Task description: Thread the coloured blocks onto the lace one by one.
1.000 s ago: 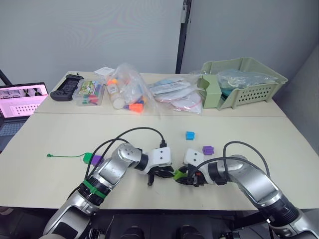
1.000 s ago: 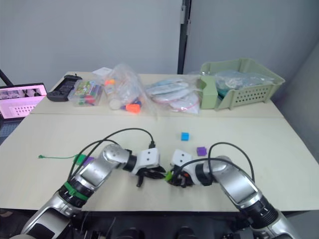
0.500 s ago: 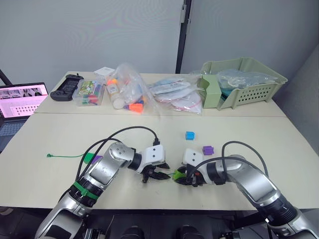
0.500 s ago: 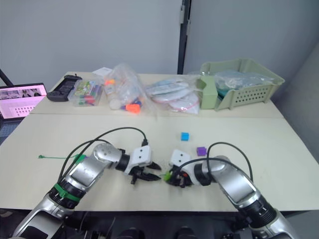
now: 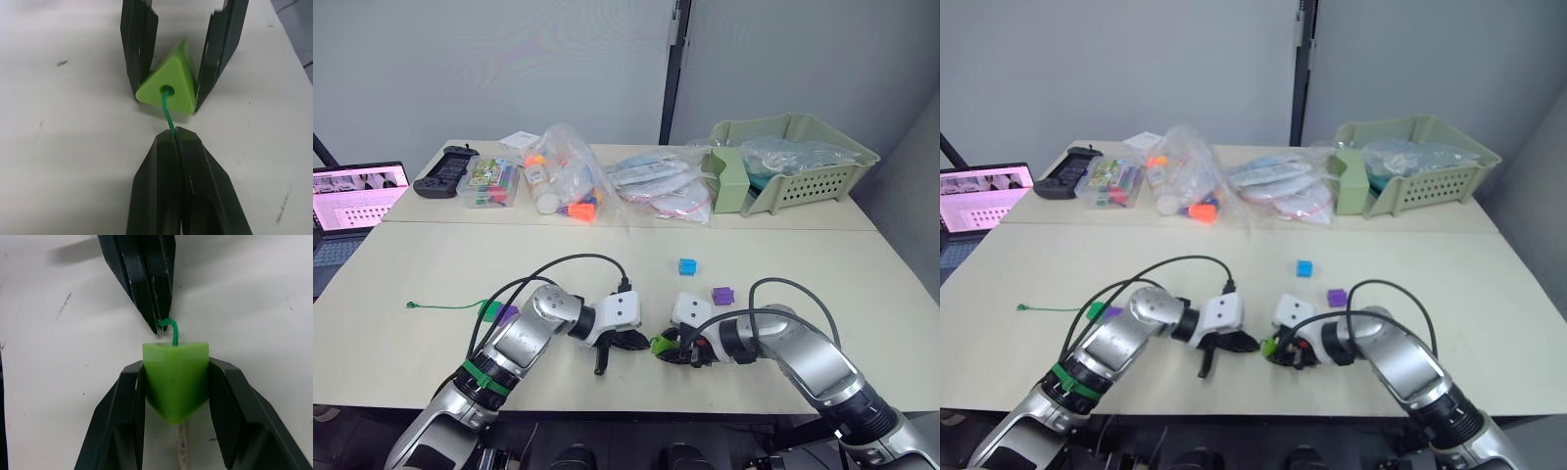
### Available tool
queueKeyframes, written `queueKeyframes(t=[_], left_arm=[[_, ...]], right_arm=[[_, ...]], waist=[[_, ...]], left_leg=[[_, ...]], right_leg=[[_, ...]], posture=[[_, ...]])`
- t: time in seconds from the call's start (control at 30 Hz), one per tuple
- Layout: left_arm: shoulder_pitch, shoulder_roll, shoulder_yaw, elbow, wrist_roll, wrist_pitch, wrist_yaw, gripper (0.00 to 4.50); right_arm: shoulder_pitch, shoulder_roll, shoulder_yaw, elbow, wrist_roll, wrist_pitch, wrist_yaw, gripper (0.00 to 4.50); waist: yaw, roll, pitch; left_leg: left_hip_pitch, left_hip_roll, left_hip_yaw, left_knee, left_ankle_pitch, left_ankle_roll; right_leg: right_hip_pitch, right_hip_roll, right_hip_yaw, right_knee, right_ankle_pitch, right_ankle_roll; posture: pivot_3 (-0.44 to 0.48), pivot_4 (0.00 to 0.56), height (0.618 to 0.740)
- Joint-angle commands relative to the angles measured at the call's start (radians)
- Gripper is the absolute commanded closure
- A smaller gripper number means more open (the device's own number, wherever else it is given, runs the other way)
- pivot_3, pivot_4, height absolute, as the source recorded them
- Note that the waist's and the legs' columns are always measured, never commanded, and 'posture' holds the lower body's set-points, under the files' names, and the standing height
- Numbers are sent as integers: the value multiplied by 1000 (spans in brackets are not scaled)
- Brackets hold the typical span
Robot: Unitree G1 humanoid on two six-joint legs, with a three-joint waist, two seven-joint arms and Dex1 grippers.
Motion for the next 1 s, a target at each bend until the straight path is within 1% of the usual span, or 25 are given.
queueKeyframes(t=[0.03, 0.2, 0.37, 0.5, 0.53, 0.57, 0.7, 0.73, 0.8, 0.87, 1.0], left_arm=[[-23, -12, -3, -39, -1, 3, 8, 4500], [-31, -14, -13, -30, 4, 2, 0, 4500], [-32, 24, -9, -31, 15, 11, -13, 4500], [-32, 46, 5, -28, 5, 3, -14, 4500], [-33, 49, 6, -28, 1, 3, -17, 3941], [-33, 52, 7, -31, -8, 6, -25, 3563], [-40, 48, 10, -30, -13, -3, -25, 2339], [-41, 48, 9, -30, -13, -7, -27, 1969], [-48, 50, 3, -30, -23, -4, -51, 1366], [-56, 49, -4, -24, -19, -15, -64, 1366], [-84, -3, -36, 28, 14, -66, -47, 1366]], right_arm=[[15, 2, 42, 3, 3, 17, 6, 3211], [10, 7, 48, 6, 1, 18, 4, 3211], [7, 7, 51, 13, -4, 19, -2, 3211], [11, 23, 29, 22, -8, 3, -34, 3211], [13, 24, 23, 22, -7, 0, -39, 2169], [15, 21, 19, 17, -2, 1, -36, 1723], [23, 14, -1, -2, 12, 7, -34, 484], [25, 13, -6, -6, 13, 6, -38, 63], [34, 10, -25, -22, 23, 9, -46, 0], [48, -2, -47, -43, 37, 12, -49, 0], [140, -60, -136, -114, 84, -2, -44, 0]], waist=[[0, 0, 0], [0, 0, 0], [-3, 0, 0], [-4, 0, 0], [-4, 0, 0], [-4, 0, 0], [0, 0, 0], [0, 0, 0], [1, 0, 0], [2, 0, 0], [19, 0, 0]], left_leg=[[0, 0, 0, 0, 0, 0], [0, 0, 0, 0, 0, 0], [0, 0, 0, 0, 0, 0], [0, 0, 0, 0, 0, 0], [0, 0, 0, 0, 0, 0], [0, 0, 0, 0, 0, 0], [0, 0, 0, 0, 0, 0], [0, 0, 0, 0, 0, 0], [0, 0, 0, 0, 0, 0], [0, 0, 0, 0, 0, 0], [-2, -3, 0, 1, 0, 0]], right_leg=[[0, 0, 0, 0, 0, 0], [0, 0, 0, 0, 0, 0], [0, 0, 0, 0, 0, 0], [0, 0, 0, 0, 0, 0], [0, 0, 0, 0, 0, 0], [0, 0, 0, 0, 0, 0], [0, 0, 0, 0, 0, 0], [0, 0, 0, 0, 0, 0], [0, 0, 0, 0, 0, 0], [0, 0, 0, 0, 0, 0], [0, -2, 0, -1, 0, 0]], posture=[[0, 150, 740], [0, 150, 740], [0, 150, 740], [0, 150, 740], [0, 150, 740], [0, 150, 740], [0, 150, 740], [0, 150, 740], [0, 150, 740], [0, 150, 740], [0, 150, 740]])
